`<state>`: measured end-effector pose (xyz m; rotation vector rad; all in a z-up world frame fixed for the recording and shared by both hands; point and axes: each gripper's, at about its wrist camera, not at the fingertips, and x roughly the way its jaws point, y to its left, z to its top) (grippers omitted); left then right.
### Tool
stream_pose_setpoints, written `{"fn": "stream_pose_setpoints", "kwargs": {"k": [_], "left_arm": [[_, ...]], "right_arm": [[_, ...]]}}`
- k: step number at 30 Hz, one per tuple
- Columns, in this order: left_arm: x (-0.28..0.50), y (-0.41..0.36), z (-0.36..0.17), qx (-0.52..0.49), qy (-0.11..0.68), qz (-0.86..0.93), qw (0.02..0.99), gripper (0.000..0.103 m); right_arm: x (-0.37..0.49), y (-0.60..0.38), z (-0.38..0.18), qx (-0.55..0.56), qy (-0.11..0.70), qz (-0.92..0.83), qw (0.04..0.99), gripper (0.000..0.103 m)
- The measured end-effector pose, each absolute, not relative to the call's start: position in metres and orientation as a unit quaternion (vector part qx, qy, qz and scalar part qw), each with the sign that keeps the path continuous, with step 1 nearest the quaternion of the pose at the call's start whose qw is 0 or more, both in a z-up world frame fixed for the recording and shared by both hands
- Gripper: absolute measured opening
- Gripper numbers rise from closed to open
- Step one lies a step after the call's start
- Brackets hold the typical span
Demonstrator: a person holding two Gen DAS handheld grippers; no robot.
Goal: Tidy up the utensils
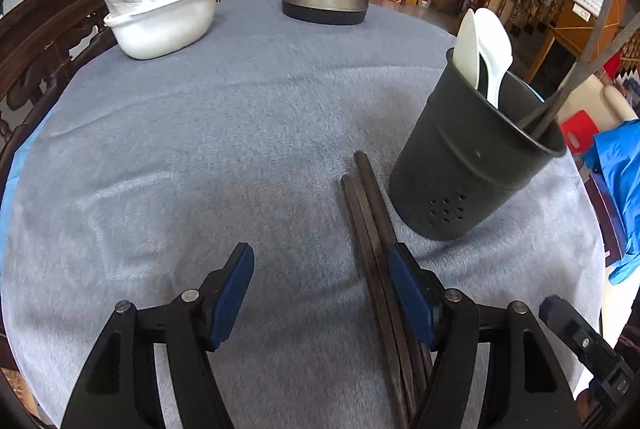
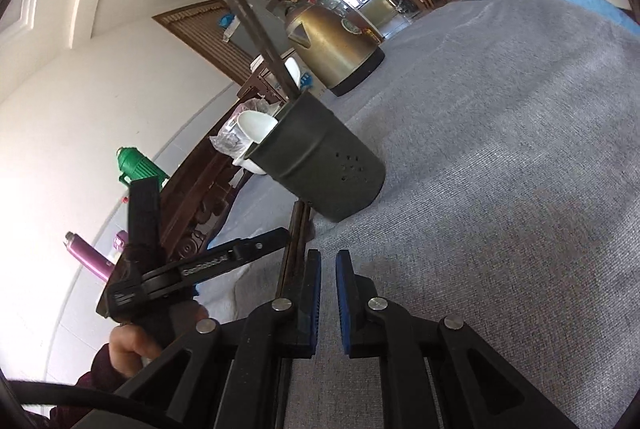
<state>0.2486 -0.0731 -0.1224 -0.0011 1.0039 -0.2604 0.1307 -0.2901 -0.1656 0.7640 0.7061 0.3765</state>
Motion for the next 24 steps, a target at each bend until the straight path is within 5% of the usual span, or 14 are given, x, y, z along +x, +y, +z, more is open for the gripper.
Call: {"fn": "stream_pose_setpoints", "kwargs": {"k": [19,21,24], "left_arm": [[0.243,-0.056,-0.113,0.021,0.482,-0.125,0.867,0.071],[0.245,-0.052,-0.115,-0.001,0.487,-0.134,0.863,0.067],[0.251,-0.049,-0.121,-0.020,0.497,-0.146,0.855,0.047]], "right_arm": [[0.134,-0.290,-0.169,0.369,0.346,0.180,0.844,0.010],[0.134,-0.288,-0.168,0.365,0.345,0.177,0.847,0.010],[0.134,-0.286,-0.167,0.357,0.346,0.176,0.850,0.010]]}}
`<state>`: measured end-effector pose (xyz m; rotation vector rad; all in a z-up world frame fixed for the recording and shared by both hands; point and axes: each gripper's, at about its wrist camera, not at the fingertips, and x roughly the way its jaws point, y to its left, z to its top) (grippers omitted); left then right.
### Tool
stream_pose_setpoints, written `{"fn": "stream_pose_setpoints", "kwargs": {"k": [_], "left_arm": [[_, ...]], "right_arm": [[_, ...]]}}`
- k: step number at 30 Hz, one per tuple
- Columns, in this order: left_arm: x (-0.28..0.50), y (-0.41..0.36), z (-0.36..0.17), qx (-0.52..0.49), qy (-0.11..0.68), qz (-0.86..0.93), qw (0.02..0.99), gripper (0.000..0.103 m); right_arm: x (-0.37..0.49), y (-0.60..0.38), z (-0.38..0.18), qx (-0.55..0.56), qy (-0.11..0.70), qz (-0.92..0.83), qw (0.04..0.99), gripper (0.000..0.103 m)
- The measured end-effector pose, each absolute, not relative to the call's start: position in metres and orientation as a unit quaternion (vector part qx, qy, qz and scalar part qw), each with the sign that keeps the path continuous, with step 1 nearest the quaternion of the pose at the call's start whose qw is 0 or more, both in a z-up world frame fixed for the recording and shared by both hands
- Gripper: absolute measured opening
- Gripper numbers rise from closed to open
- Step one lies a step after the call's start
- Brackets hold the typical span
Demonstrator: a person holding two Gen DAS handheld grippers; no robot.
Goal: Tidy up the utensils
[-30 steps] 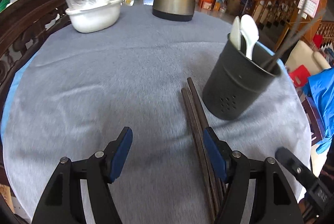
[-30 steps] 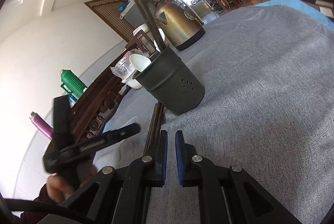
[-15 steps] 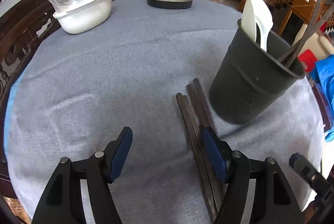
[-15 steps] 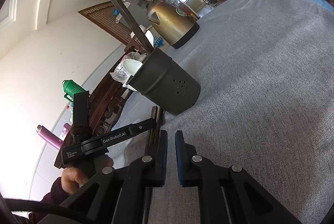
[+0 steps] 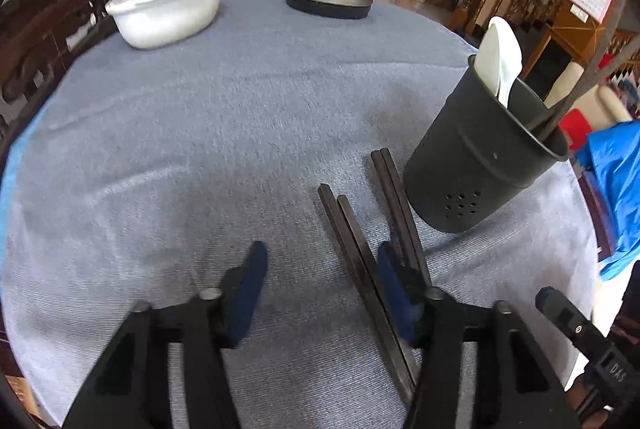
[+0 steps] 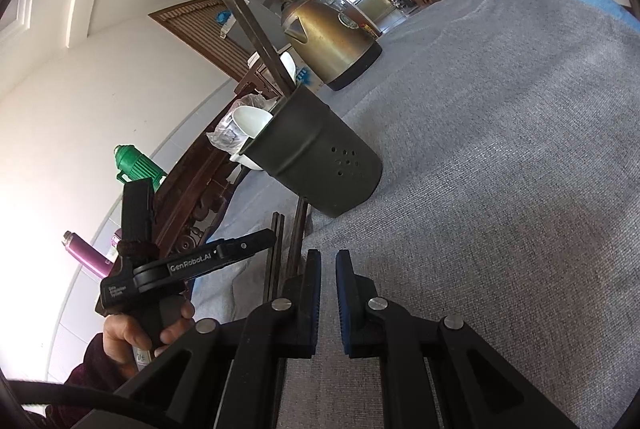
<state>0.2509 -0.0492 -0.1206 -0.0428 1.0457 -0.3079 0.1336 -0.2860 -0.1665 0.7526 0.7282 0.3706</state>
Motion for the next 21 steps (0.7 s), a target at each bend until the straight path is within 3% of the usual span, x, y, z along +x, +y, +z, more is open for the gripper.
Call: {"fn": "stream_pose_setpoints", "kwargs": {"k": [2,8,21], "left_arm": [[0.255,-0.048,-0.123,-0.040,0.501,-0.161,0.849,0.031],[0.273,-0.049,-0.132,-0.084,0.510,-0.180,0.837,0.013],[0.255,-0.015,-0.117,-0.072,0.496,-0.189,0.844,0.008]], "right_arm": [[0.133,-0.285,-0.166,0.355,0.346,0.176,0.851,0.010],[0.133,-0.285,-0.167,0.349,0.347,0.174,0.853,0.010],[0.139,-0.261,-0.159,0.287,0.372,0.202,0.859,0.010]]}}
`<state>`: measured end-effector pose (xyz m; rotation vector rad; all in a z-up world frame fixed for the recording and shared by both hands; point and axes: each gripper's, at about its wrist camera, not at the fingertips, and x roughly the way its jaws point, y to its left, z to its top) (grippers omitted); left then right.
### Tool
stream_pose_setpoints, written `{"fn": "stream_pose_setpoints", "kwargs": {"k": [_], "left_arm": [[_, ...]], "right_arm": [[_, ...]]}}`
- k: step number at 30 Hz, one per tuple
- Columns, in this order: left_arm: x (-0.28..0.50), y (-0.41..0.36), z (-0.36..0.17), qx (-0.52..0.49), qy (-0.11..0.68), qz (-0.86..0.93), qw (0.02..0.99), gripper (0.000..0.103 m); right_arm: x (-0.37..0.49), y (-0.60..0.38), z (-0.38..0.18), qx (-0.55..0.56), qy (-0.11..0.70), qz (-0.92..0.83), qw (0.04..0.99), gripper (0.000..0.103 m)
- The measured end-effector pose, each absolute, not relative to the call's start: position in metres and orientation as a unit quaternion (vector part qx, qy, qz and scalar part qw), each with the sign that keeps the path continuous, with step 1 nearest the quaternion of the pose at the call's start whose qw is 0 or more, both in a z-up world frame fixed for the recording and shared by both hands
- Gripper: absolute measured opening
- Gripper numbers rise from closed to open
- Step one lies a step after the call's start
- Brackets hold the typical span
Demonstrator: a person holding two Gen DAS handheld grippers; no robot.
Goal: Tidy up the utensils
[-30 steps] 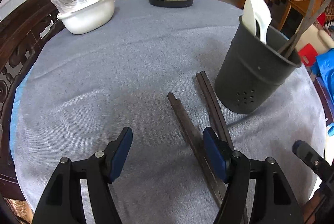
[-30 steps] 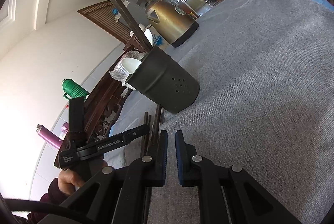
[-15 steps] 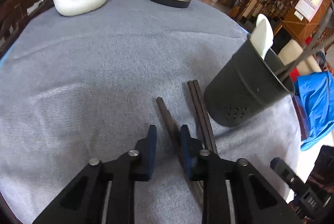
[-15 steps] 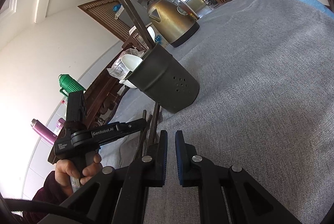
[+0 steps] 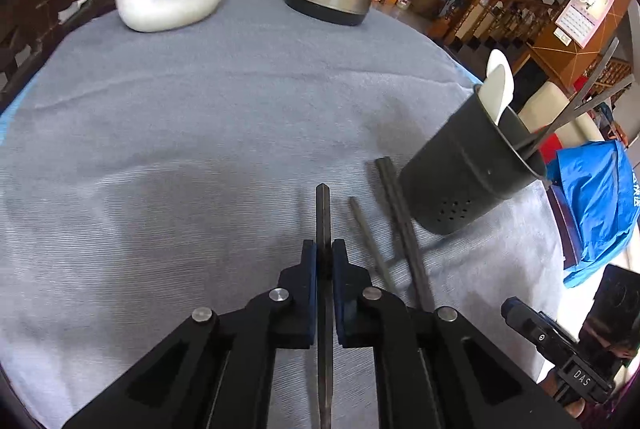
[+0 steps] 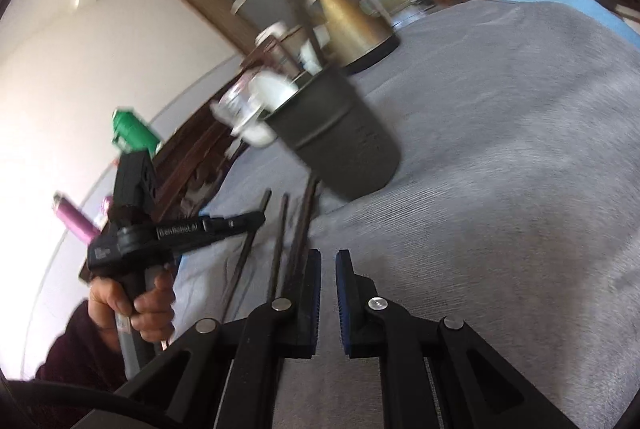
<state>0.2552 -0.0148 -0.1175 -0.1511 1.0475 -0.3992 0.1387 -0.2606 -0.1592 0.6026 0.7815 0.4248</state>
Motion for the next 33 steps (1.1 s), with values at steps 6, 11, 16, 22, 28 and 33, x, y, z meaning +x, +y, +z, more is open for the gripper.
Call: {"fn": "stream_pose_setpoints", "kwargs": {"k": [6,11,16,22,28,33], "left_arm": [[0.254,0.011,-0.120,-0.065,0.509,-0.184,0.838,0.008],[0.259,0.028,-0.118,-0.094,0.513,-0.187,0.832,0.009],[0.272,0.032,-0.116,-0.102,0.521,-0.200,0.823,0.010],[0.287,0.026,-0.124,-0.104,0.543,-0.219,0.804,0.019],[0.288,0.018,-0.134,-0.074,0.554,-0.225,0.798,0.015],[0.289,0.018,-0.131,-0.074,0.544,-0.217,0.807,0.008]], "right_arm": [[0.162,-0.218,-0.128,0.238,0.388,0.250,0.854,0.015],[0.199,-0.176,-0.117,0.190,0.424,0.241,0.852,0.033],[0.227,-0.139,-0.119,0.127,0.455,0.198,0.859,0.033],[0.256,-0.119,-0.132,0.074,0.498,0.144,0.852,0.032],[0.270,-0.112,-0.148,0.045,0.531,0.125,0.837,0.007],[0.259,-0.119,-0.133,0.045,0.502,0.140,0.852,0.006]]}}
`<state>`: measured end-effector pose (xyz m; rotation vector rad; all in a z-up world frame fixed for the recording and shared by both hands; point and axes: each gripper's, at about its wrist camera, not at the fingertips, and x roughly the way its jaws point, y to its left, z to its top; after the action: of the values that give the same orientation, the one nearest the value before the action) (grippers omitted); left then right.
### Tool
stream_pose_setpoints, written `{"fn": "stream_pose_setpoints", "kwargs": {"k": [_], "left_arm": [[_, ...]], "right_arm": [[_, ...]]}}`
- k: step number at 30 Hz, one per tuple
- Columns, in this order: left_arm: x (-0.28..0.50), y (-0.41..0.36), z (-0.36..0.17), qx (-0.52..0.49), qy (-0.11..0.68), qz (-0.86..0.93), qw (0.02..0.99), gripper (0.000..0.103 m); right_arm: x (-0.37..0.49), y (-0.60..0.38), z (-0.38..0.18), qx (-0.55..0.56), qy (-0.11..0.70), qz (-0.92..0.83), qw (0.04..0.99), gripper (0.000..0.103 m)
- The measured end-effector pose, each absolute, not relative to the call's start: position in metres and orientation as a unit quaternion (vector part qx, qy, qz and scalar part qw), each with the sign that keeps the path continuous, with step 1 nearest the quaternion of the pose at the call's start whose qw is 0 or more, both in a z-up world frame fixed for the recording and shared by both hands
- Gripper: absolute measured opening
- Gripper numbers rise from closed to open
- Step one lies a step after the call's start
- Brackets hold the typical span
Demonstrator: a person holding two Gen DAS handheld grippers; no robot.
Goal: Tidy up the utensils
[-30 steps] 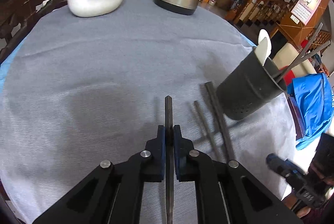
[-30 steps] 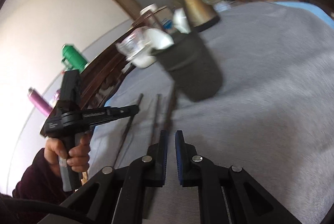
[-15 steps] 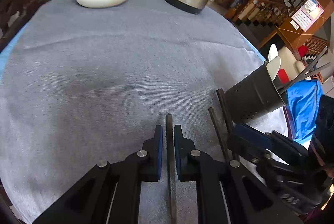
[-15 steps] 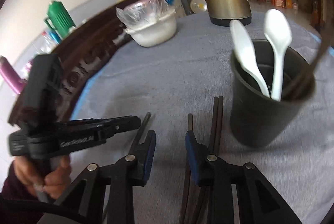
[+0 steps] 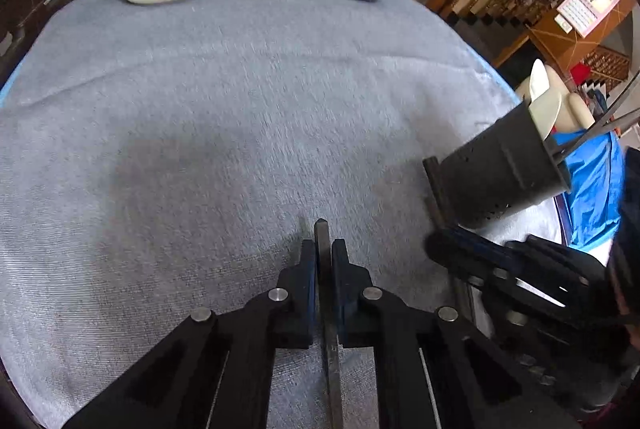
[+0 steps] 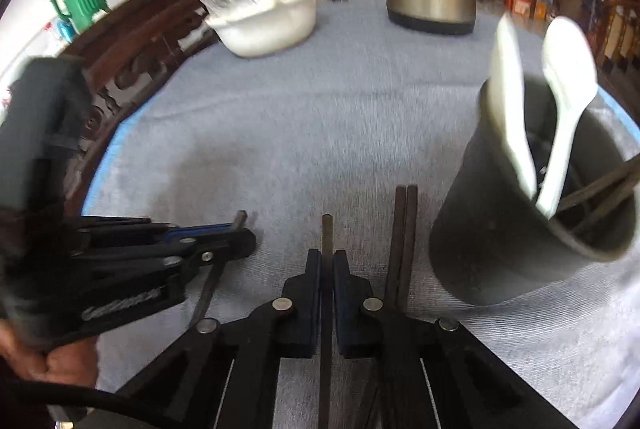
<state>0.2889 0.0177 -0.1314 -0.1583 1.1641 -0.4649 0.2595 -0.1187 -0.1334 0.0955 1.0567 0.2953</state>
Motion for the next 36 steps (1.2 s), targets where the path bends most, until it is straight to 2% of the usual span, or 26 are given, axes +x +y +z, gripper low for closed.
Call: {"fn": "stream_pose_setpoints", "kwargs": {"k": [10,20,28,36], "left_arm": [[0.246,0.038,-0.043,-0.076,0.453,-0.216,0.862,0.005],[0.208,0.020,0.042,-0.069,0.364,-0.244,0.896,0.005],[0.194,-0.004,0.101,-0.076,0.299,-0.272,0.911,0.005],[0.198,-0.013,0.152,-0.128,0.193,-0.263,0.937,0.005]], "right_arm": [[0.212,-0.172,-0.048,0.119,0.377,0.201,0.896,0.006],[0.177,-0.206,0.028,0.163,0.247,0.201,0.934,0.006],[0.172,-0.237,0.067,0.183,0.167,0.172,0.953,0.006],[0.175,-0.251,0.095,0.182,0.071,0.137,0.971,0.006]]}}
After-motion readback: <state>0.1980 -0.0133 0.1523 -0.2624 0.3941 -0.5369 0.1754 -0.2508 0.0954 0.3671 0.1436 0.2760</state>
